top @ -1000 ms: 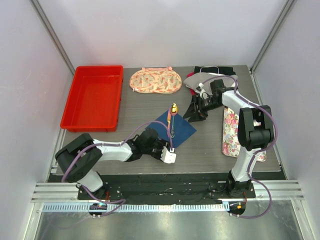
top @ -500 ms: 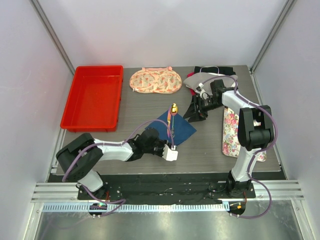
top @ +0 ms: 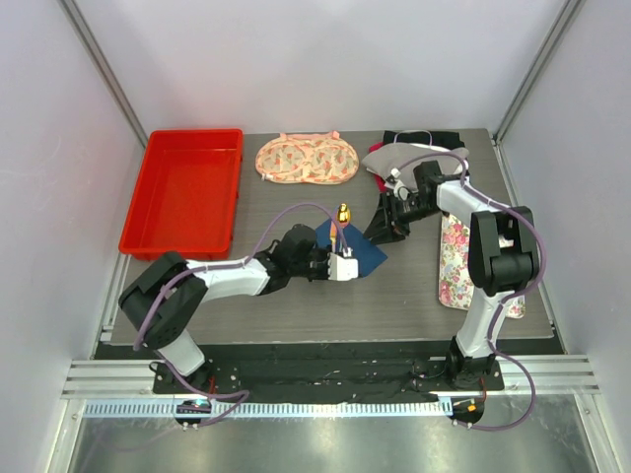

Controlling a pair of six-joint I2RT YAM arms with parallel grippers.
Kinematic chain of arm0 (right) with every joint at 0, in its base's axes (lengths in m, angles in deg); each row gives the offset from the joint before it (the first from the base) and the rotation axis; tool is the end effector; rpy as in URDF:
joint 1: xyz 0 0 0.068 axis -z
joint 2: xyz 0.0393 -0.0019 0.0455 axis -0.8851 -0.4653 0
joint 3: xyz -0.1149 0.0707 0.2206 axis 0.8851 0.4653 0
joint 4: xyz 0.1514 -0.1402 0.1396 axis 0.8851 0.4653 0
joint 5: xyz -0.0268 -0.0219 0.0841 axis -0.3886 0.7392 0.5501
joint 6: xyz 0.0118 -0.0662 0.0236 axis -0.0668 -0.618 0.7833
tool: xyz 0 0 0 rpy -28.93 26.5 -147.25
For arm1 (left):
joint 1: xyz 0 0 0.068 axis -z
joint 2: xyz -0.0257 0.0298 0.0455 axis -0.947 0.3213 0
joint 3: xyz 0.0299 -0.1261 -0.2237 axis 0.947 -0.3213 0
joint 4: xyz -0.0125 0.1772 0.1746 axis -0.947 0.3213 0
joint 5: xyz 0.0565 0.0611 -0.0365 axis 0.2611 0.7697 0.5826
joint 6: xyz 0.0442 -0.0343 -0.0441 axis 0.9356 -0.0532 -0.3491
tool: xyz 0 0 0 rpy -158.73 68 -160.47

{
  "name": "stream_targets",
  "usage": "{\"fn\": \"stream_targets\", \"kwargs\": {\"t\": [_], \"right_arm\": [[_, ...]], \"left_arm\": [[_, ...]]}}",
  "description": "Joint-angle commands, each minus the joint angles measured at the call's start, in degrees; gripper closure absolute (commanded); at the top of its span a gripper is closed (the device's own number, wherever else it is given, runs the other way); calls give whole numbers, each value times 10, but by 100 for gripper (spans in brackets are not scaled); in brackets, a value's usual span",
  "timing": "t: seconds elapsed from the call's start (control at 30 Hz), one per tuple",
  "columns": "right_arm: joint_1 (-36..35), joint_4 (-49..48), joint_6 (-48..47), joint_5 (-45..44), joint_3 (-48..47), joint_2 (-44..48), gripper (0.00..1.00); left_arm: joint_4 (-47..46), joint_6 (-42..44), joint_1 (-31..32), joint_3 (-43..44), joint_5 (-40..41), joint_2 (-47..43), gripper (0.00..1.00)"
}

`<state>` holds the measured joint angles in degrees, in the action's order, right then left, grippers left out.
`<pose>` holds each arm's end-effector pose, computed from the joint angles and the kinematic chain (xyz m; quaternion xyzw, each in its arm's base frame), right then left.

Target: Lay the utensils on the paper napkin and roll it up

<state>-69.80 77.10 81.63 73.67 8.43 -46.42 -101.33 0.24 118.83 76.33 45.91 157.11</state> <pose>0.3443 0.0929 0.1655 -0.0403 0.8870 0.4577 0.0459 0.2157 -0.2638 0.1565 0.6745 0.5556 -0.1595 0.4593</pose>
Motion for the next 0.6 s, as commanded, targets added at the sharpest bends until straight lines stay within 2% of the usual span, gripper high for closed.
{"fn": "stream_targets", "kwargs": {"t": [0.0, 0.37, 0.57], "right_arm": [[0, 9, -17, 19, 2, -5, 54], [-28, -22, 13, 26, 36, -11, 66], [-52, -60, 55, 16, 47, -23, 78]], "left_arm": [[18, -31, -17, 36, -16, 22, 94], [10, -63, -31, 68, 5, 68, 95], [6, -87, -44, 87, 24, 94, 94]]}}
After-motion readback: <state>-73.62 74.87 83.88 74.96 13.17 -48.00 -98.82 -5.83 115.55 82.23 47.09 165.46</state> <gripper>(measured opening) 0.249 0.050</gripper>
